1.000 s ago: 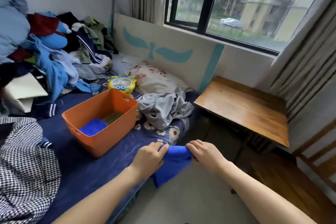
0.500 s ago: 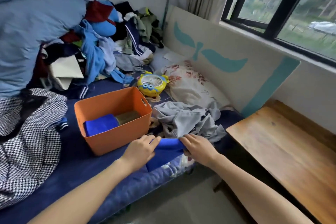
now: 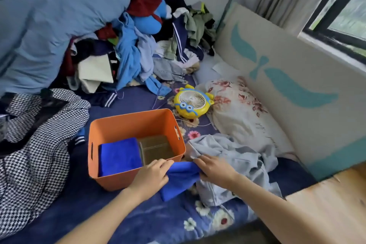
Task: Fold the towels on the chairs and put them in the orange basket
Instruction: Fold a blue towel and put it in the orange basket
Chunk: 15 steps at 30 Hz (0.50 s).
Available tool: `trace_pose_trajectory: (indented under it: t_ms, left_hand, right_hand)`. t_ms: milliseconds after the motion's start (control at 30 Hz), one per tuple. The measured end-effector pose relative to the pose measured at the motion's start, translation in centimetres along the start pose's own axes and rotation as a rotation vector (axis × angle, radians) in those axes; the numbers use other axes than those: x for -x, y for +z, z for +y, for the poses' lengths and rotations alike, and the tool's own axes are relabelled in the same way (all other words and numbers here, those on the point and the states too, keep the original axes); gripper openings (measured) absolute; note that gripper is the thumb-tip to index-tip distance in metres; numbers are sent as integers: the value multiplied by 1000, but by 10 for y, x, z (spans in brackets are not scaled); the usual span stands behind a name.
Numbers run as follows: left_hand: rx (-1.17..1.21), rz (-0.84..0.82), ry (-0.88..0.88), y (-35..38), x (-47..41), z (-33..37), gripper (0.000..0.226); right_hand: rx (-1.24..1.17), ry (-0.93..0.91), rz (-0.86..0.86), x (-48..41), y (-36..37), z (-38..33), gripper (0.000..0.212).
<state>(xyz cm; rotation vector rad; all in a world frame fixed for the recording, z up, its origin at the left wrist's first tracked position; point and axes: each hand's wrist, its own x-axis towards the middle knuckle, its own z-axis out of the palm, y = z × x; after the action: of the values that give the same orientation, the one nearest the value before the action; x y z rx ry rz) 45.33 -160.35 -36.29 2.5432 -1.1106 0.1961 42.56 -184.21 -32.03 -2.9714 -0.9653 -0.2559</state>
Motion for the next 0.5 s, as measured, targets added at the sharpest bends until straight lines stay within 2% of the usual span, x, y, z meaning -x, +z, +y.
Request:
trace_pose_trajectory:
  t_ms: [67, 133, 233, 333, 400, 500]
  left_hand:
    - [16, 44, -7, -5, -28, -21, 44]
    - [-15, 117, 13, -22, -57, -38, 43]
    - [-49, 163, 56, -44, -87, -61, 40]
    - [-99, 86, 36, -48, -99, -87, 40]
    - [-118, 31, 18, -49, -109, -107, 40]
    - [-19, -176, -137, -56, -125, -135, 36]
  right_hand:
    - [9, -21, 19, -27, -1, 33, 43]
    - [33, -34, 73, -53, -13, 56, 26]
    - [55, -69, 125, -87, -23, 79, 32]
    - [-28, -83, 90, -114, -16, 90, 32]
    - [-73, -63, -4, -136, -6, 100, 32]
    - [-156, 1, -186, -171, 14, 110, 37]
